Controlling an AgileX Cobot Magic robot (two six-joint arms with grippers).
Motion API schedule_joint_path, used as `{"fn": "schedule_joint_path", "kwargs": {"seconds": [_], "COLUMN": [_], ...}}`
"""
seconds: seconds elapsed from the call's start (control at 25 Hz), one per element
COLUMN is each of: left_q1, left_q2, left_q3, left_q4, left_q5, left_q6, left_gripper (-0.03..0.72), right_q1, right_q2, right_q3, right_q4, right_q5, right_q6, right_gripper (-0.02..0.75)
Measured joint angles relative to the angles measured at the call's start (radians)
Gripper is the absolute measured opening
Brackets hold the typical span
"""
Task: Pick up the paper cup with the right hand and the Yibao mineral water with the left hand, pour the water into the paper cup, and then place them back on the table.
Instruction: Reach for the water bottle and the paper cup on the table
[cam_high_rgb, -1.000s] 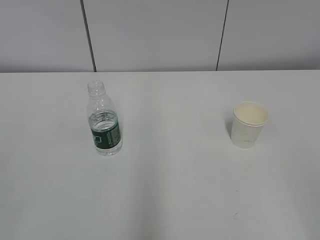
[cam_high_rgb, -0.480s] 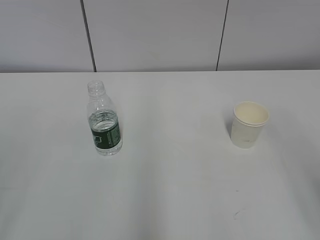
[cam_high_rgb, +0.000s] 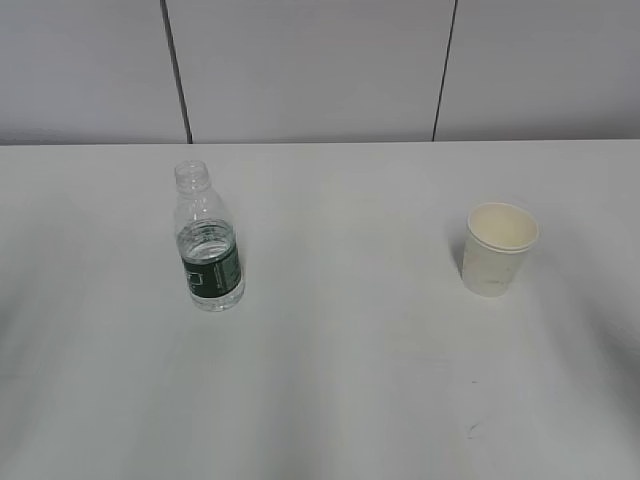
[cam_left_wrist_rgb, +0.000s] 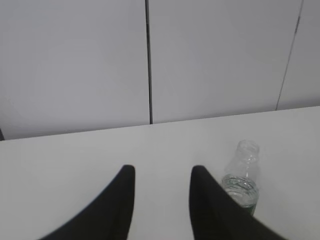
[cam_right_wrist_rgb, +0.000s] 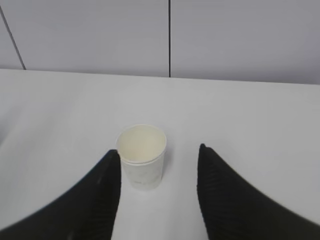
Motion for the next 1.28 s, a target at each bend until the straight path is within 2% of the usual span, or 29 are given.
{"fn": "schedule_joint_path", "kwargs": {"seconds": [0.2, 0.32, 0.48, 0.76, 0.84, 1.04, 1.28], "left_q1": [0.0, 0.0, 0.0, -0.005, -0.03, -0.165, -0.291], "left_q2": [0.107, 0.136, 0.201, 0.373, 0.382, 0.432, 0.54], "left_q3": [0.107, 0.131, 0.133, 0.133, 0.133, 0.133, 0.133], "left_q4": [-0.019, -0.029, -0.075, -0.108, -0.112, -0.084, -0.077], "left_q5": [-0.131, -0.167, -0.24, -0.252, -0.295, -0.372, -0.495], "left_q6": [0.003, 0.003, 0.003, 0.003, 0.003, 0.003, 0.003], "left_gripper": [0.238, 0.238, 0.238, 0.238, 0.238, 0.238, 0.238], "right_q1": [0.0, 0.0, 0.0, 0.0, 0.0, 0.0, 0.0], "right_q2": [0.12, 0.18, 0.243, 0.298, 0.297, 0.298, 0.3], "right_q3": [0.048, 0.052, 0.052, 0.052, 0.052, 0.052, 0.052], "right_q4": [0.0, 0.0, 0.0, 0.0, 0.0, 0.0, 0.0], "right_q5": [-0.098, -0.127, -0.175, -0.223, -0.225, -0.231, -0.231], "right_q6": [0.0, 0.0, 0.0, 0.002, 0.002, 0.002, 0.002], "right_gripper": [0.4, 0.4, 0.4, 0.401, 0.401, 0.401, 0.402]}}
